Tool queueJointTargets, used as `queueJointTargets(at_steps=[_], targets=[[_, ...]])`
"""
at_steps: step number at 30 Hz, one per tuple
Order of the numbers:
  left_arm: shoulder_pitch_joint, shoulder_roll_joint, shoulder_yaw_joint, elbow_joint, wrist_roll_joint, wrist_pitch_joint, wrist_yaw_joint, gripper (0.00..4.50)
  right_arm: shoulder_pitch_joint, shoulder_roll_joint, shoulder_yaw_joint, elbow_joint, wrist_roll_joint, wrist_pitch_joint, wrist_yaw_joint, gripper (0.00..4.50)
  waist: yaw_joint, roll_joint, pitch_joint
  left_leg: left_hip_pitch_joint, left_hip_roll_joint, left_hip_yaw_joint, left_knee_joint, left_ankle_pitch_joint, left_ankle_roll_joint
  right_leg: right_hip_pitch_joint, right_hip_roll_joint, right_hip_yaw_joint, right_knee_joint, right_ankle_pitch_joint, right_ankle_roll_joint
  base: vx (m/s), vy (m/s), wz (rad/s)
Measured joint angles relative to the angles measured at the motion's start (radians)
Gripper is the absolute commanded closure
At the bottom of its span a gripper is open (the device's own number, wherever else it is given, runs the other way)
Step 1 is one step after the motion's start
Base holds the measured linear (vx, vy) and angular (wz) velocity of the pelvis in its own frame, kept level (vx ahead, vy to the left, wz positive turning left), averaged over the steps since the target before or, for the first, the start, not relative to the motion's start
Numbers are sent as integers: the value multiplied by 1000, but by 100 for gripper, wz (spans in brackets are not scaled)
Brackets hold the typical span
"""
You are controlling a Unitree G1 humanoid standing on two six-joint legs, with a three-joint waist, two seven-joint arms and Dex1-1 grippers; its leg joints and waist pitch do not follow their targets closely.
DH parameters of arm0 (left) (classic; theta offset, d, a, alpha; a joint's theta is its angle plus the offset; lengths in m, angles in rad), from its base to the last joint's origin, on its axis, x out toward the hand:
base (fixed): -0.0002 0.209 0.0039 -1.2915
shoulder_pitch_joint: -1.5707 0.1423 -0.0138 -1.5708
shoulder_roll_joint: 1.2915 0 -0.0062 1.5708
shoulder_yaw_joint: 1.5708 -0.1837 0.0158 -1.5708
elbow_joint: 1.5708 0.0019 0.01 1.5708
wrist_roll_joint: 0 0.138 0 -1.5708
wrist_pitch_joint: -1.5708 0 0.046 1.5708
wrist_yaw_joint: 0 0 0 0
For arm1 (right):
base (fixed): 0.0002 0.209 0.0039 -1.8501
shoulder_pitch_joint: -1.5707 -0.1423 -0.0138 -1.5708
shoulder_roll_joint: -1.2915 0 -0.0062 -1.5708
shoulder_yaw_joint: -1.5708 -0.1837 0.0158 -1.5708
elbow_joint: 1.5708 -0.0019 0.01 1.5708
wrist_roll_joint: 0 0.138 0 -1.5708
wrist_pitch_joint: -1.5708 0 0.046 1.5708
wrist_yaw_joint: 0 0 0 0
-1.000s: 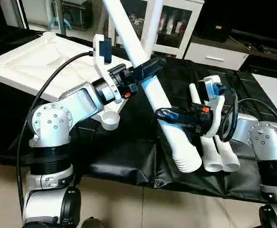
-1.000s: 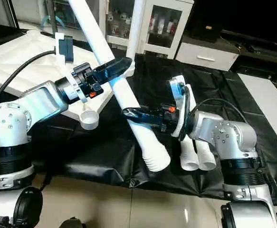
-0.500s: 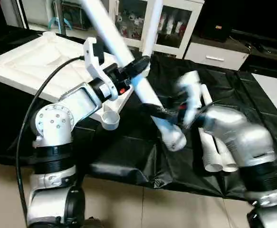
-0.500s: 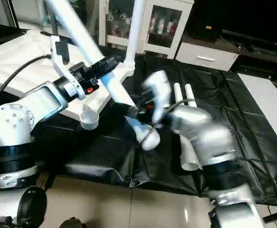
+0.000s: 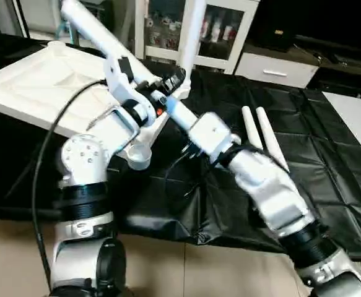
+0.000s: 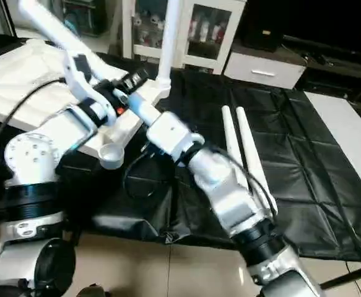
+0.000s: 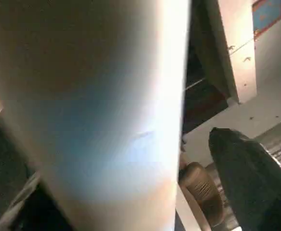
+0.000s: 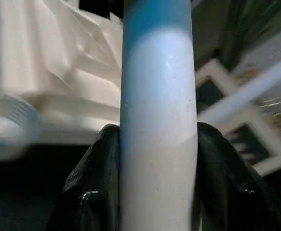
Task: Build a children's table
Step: Pick table leg
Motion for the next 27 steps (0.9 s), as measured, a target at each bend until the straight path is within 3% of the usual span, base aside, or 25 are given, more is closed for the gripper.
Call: queueJointTargets(at_steps=[3, 5, 7, 11, 22, 24, 27], targets=[[0, -7, 2, 0, -1, -2, 3, 38, 0, -8, 14, 1, -63, -7, -44, 274, -1, 0, 0, 0, 0, 0, 0, 0, 0, 0, 1, 0, 0, 0, 0, 0, 0, 0], [-1, -10, 7, 0, -2, -3, 6, 75, 0, -6, 22, 6, -94, -8, -71, 274, -3, 1, 0, 0, 0, 0, 0, 0, 0, 0, 1, 0, 0, 0, 0, 0, 0, 0], [-2, -11, 14, 2, -2, -3, 15, 75, -3, -3, 24, 20, -117, -9, -97, 274, -3, 1, 1, 0, 0, 0, 0, 0, 0, 0, 1, 0, 0, 0, 0, 0, 0, 0], [-13, -29, 38, 4, -6, -13, 44, 121, -12, 4, 24, 42, -159, -10, -136, 274, -4, 1, 1, 0, 0, 0, 0, 0, 0, 0, 1, 1, 0, 0, 0, 0, 0, 0], [-20, -36, 56, 16, -6, -26, 63, 215, -17, 14, 21, 59, -198, -27, -167, 274, -27, 2, 1, 0, 0, 0, 0, 0, 0, 0, 1, 1, 0, 0, 0, 0, 0, 0], [-20, -38, 58, 16, -6, -28, 64, 248, -17, 14, 19, 60, -199, -29, -168, 274, -28, 2, 1, 0, 0, 0, 0, 0, 0, 0, 1, 1, 0, 0, -1, 0, 0, 0], [-20, -45, 71, 16, -14, -31, 67, 258, -17, 20, 15, 69, -198, -31, -172, 274, -28, 2, 1, 0, 0, 0, 0, 0, 0, 0, 1, 1, 0, 0, -1, 0, 0, 0]])
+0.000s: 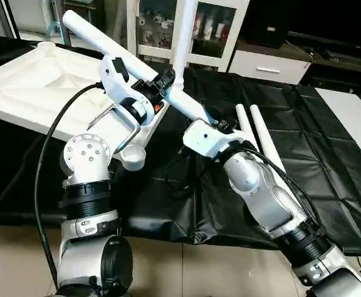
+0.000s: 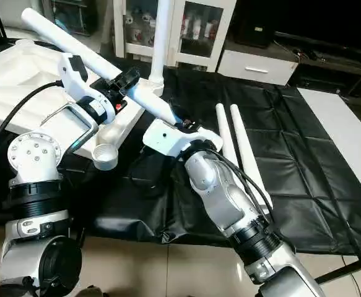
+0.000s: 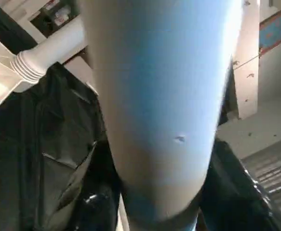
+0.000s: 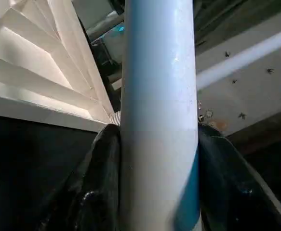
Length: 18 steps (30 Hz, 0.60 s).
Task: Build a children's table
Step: Pick table leg
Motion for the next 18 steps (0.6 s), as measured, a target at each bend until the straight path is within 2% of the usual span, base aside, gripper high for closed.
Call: queueJointTargets(at_steps=[12, 14, 17, 18], targets=[[0, -1, 5, 0, -13, -7, 2, 275, -7, 3, -12, 22, -5, -33, 3, 274, 0, 0, 0, 0, 0, 0, 0, 0, 0, 0, 0, 0, 0, 0, 0, 0, 0, 0], [0, 1, 4, 0, -12, -10, 0, 275, -7, 5, -17, 29, 7, -51, 8, 218, 0, 0, 0, 0, 0, 0, 0, 0, 0, 0, 0, 0, 0, 0, 0, 0, 0, 0], [0, 27, -7, 0, -7, -23, -21, 275, -7, 23, -47, 32, 79, -89, 49, 196, -2, 1, 0, 0, 0, 0, 0, 0, 0, 0, 1, 0, 0, 0, 0, 0, 0, 0], [0, 31, -7, 0, -7, -26, -26, 277, -7, 26, -55, 32, 93, -94, 58, 173, -2, 1, 0, 0, 0, 0, 0, 0, 0, 0, 1, 0, 0, 0, 0, 0, 0, 0]])
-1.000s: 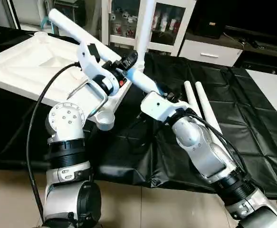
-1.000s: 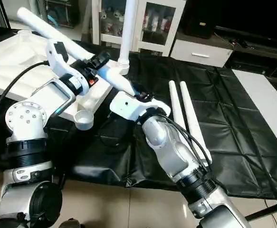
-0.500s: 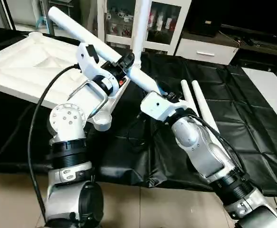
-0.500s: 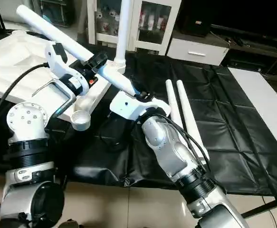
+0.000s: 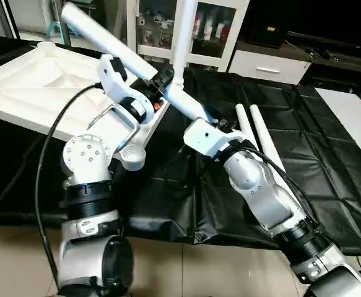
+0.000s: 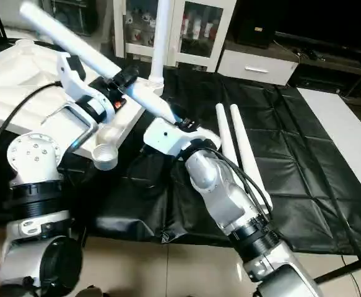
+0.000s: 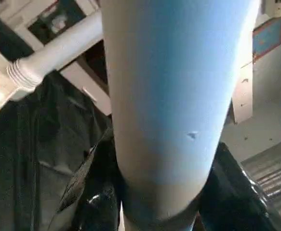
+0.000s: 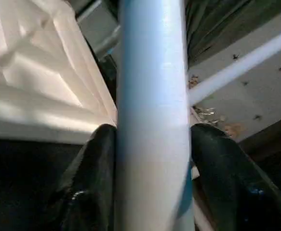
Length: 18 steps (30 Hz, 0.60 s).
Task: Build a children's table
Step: Pick table leg
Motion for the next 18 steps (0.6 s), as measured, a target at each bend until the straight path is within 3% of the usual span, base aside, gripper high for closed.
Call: queueJointTargets(at_steps=[3, 7, 8, 12, 18], targets=[[0, 19, -1, 0, 0, -1, -25, 277, 0, 12, -34, 2, 96, -41, 72, 152, 1, 0, 0, 0, 0, 0, 0, 0, 0, 0, 0, 0, 0, 0, 0, 0, 0, 0], [0, 53, -14, -1, -1, 9, -74, 277, 0, 20, -76, 1, 217, -33, 181, 115, 2, 0, 0, 0, 0, 0, 0, 0, 0, 0, 0, 0, 0, 3, -4, 0, 0, 0], [11, 96, -45, -15, -4, 35, -131, 277, -3, 31, -118, -11, 330, 37, 295, 108, 0, 0, 0, 1, 1, 0, 0, 0, 0, 0, 1, 0, 0, 4, -6, 0, 0, 0], [29, 170, -101, -72, -14, 81, -266, 278, -7, -7, -200, -59, 563, 273, 526, 74, 5, 0, 0, 1, 1, 0, 0, 0, 0, 1, 1, 0, 0, 4, -7, 0, 0, 0], [33, 255, -164, -109, -37, 132, -435, 278, -44, -112, -222, -115, 769, 493, 748, 73, 8, 1, 1, 2, 1, 0, 0, 0, 0, 1, 1, 0, 1, 5, -9, 0, 0, 0]])
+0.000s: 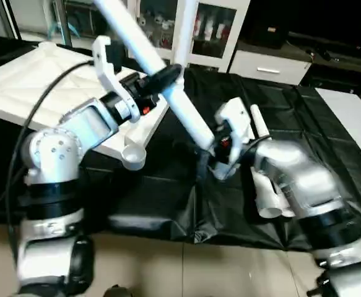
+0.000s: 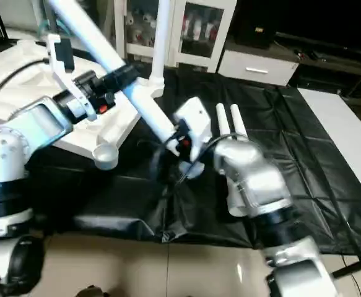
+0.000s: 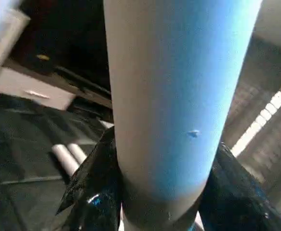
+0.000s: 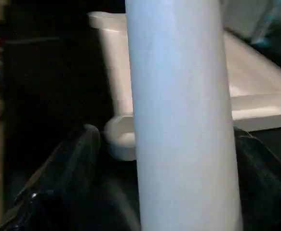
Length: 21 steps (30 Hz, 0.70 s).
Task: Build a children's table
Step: Pick table leg
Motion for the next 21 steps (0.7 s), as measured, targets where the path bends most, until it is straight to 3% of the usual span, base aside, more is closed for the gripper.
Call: queueJointTargets(at_steps=[6, 11, 17, 18, 21], targets=[[0, 50, -46, -29, -38, 37, -147, 278, -39, -40, -60, -3, 117, 142, 111, 73, 5, 0, 0, 1, 0, 0, 0, 0, 0, 0, 0, 0, 1, 1, -1, 0, 0, 0], [3, 91, -74, -61, -70, 65, -260, 278, -39, -102, -67, -11, 210, 255, 216, 73, 19, 0, 0, 1, 0, 0, 0, 0, 0, 0, 0, 0, 1, 1, -1, 0, 0, 0], [5, 124, -93, -70, -82, 69, -346, 278, -9, -166, -53, -42, 241, 327, 303, 73, 34, -1, -1, 1, 0, 0, 0, 0, -1, 1, 0, 0, 1, 0, 0, 0, 0, 0], [5, 128, -93, -72, -83, 69, -353, 278, -2, -171, -53, -44, 243, 334, 310, 99, 34, -1, -1, 1, 0, 0, 0, 0, -1, 1, -1, 0, 1, 0, 0, 0, 0, 0], [5, 135, -96, -73, -83, 68, -367, 278, 6, -178, -52, -45, 260, 353, 329, 117, 34, -1, -1, 1, 0, 0, 0, 0, -1, 1, -1, 0, 1, -2, 3, 0, 0, 0]])
